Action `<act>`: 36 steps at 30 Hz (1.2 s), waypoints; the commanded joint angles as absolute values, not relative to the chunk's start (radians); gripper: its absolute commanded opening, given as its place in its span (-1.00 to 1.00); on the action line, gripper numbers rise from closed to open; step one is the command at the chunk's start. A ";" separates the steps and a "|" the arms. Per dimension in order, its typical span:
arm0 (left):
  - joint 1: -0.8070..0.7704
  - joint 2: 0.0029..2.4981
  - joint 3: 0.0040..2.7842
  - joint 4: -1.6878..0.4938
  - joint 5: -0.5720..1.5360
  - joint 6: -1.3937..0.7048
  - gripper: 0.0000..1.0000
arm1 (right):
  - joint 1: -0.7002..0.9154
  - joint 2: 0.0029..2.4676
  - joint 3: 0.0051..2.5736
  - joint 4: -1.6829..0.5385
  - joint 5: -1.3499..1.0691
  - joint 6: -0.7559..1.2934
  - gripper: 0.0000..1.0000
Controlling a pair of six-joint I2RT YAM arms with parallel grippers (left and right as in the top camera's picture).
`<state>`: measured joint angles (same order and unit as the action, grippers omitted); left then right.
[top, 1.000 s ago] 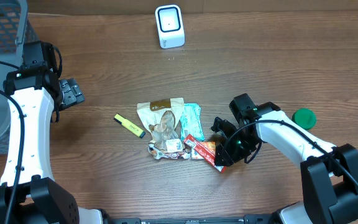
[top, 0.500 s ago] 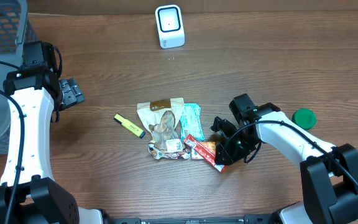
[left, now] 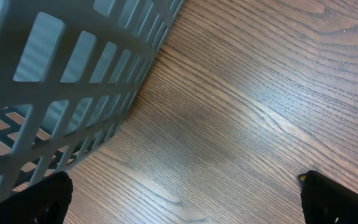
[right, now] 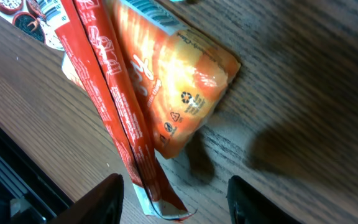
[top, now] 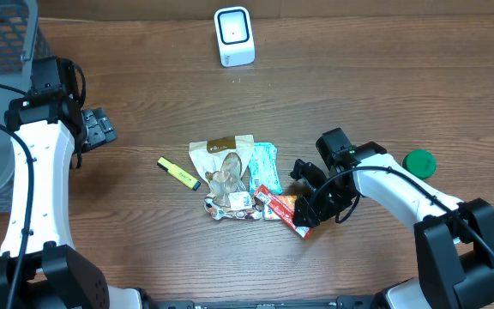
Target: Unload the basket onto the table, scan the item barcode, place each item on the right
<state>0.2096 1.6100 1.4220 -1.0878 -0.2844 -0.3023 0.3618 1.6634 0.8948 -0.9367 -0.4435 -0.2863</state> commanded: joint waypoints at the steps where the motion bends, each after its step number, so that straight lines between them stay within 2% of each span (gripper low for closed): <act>1: 0.207 1.595 1.437 -1.087 -0.287 -0.284 1.00 | 0.364 1.640 0.885 -0.932 -0.459 -0.288 0.02; 6: 0.207 1.595 1.437 -1.087 -0.287 -0.284 1.00 | 0.364 1.640 0.850 -0.875 -0.458 -0.288 0.04; 8: 0.207 1.595 1.437 -1.087 -0.287 -0.284 1.00 | 0.364 1.640 0.843 -0.864 -0.459 -0.288 0.17; 9: 0.207 1.595 1.437 -1.087 -0.287 -0.284 1.00 | 0.364 1.640 0.843 -0.864 -0.459 -0.288 0.16; 16: 0.207 1.595 1.437 -1.087 -0.287 -0.284 1.00 | 0.364 1.640 0.843 -0.854 -0.523 -0.289 -0.16; 21: 0.207 1.595 1.437 -1.087 -0.287 -0.284 1.00 | 0.364 1.640 0.843 -0.857 -0.542 -0.289 -0.15; 24: 0.207 1.595 1.437 -1.087 -0.287 -0.284 1.00 | 0.364 1.640 0.843 -0.857 -0.545 -0.289 -0.23; 27: 0.207 1.595 1.437 -1.087 -0.287 -0.284 1.00 | 0.364 1.640 0.843 -0.857 -0.545 -0.288 -0.20; 29: 0.207 1.595 1.437 -1.087 -0.287 -0.284 1.00 | 0.364 1.640 0.843 -0.854 -0.545 -0.287 -0.03; 31: 0.207 1.595 1.437 -1.087 -0.287 -0.284 1.00 | 0.364 1.640 0.844 -0.843 -0.545 -0.260 0.00; 32: 0.207 1.595 1.437 -1.087 -0.287 -0.284 1.00 | 0.364 1.640 0.848 -0.843 -0.553 -0.249 -0.02; 34: 0.207 1.595 1.437 -1.087 -0.287 -0.284 1.00 | 0.364 1.640 0.881 -0.884 -0.556 -0.249 -0.30; 36: 0.207 1.595 1.437 -1.087 -0.287 -0.284 1.00 | 0.364 1.638 0.920 -0.940 -0.556 -0.249 -0.40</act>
<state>0.2096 1.6100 1.4220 -1.0874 -0.2844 -0.3023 0.3618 1.6630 0.8600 -0.9001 -0.5365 -0.2569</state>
